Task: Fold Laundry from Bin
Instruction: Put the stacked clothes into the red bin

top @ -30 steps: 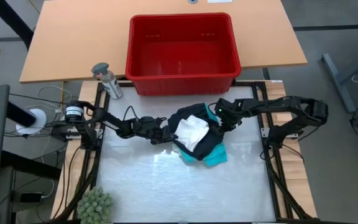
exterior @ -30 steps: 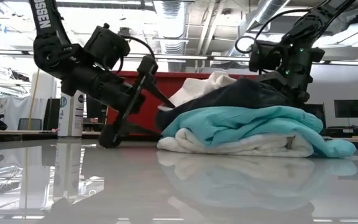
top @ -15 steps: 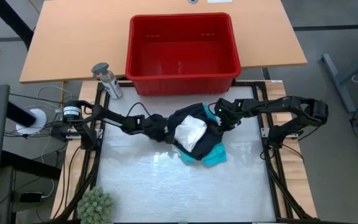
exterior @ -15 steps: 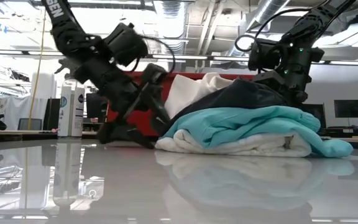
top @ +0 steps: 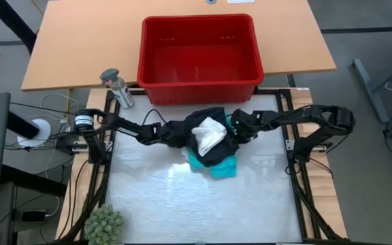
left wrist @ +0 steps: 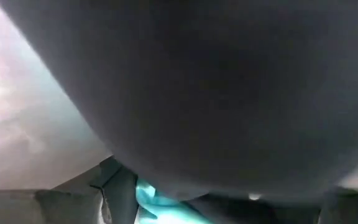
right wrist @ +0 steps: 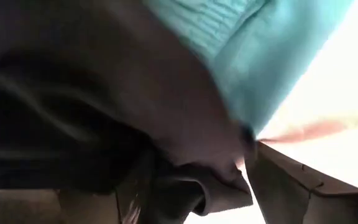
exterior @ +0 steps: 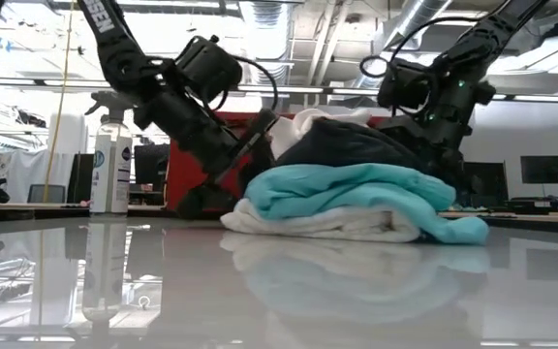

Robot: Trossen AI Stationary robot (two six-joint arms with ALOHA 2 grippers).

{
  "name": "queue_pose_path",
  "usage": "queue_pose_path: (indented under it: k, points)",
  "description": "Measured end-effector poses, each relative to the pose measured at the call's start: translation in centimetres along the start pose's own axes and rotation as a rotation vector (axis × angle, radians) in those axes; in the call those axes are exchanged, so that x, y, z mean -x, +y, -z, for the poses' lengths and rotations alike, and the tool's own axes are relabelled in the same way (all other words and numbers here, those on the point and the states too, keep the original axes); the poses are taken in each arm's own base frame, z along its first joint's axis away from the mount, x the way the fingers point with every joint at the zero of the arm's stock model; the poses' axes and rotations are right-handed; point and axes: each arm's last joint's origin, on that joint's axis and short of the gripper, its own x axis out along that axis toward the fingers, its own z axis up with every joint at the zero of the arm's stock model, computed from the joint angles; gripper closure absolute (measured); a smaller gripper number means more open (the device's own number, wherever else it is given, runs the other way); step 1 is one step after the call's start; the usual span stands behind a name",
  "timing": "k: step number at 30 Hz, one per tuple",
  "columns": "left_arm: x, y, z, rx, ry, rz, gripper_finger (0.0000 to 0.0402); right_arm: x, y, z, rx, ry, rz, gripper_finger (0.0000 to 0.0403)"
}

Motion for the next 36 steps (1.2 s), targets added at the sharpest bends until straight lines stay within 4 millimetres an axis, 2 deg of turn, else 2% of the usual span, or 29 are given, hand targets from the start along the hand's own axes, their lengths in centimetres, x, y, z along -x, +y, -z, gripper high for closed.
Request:
queue_pose_path:
  k: [5, 8, 11, 14, 15, 18, 19, 27, 36]
  points:
    - [-1.9, 1.2, 0.4, 0.086, 0.084, 0.066, 0.0132, -2.8, 0.7, -0.2, -0.046, 0.039, -0.072, 0.0136]
    - [-2.1, 1.4, 0.4, 0.12, 0.103, 0.079, 0.0145, -3.9, 1.2, -0.2, -0.074, 0.025, -0.109, 0.0165]
    - [-1.9, 1.2, 0.1, 0.115, 0.096, 0.087, 0.0178, -4.4, 1.4, -0.1, -0.074, -0.006, -0.094, 0.0241]
    - [-1.6, 0.9, -0.3, 0.122, 0.096, 0.102, 0.0239, -4.4, 1.4, -0.3, -0.057, -0.041, -0.079, 0.0344]
    - [-1.5, 0.8, -0.4, 0.123, 0.095, 0.106, 0.0264, -4.4, 1.5, -0.4, -0.044, -0.053, -0.081, 0.0358]
    - [-1.3, 0.7, -0.7, 0.144, 0.094, 0.117, 0.0346, -4.1, 1.5, -0.9, -0.046, -0.098, -0.102, 0.0356]
    - [-1.1, 0.6, -1.0, 0.152, 0.095, 0.125, 0.0354, -3.9, 1.6, -1.0, -0.046, -0.113, -0.11, 0.0356]
    - [1.3, -1.2, -2.9, 0.248, 0.112, 0.208, 0.0354, -0.5, 1.9, -2.0, -0.059, -0.256, -0.145, 0.0356]
    - [3.8, -3.2, -4.3, 0.292, 0.068, 0.299, 0.0354, 3.5, 2.6, -1.8, -0.057, -0.344, -0.23, 0.0356]
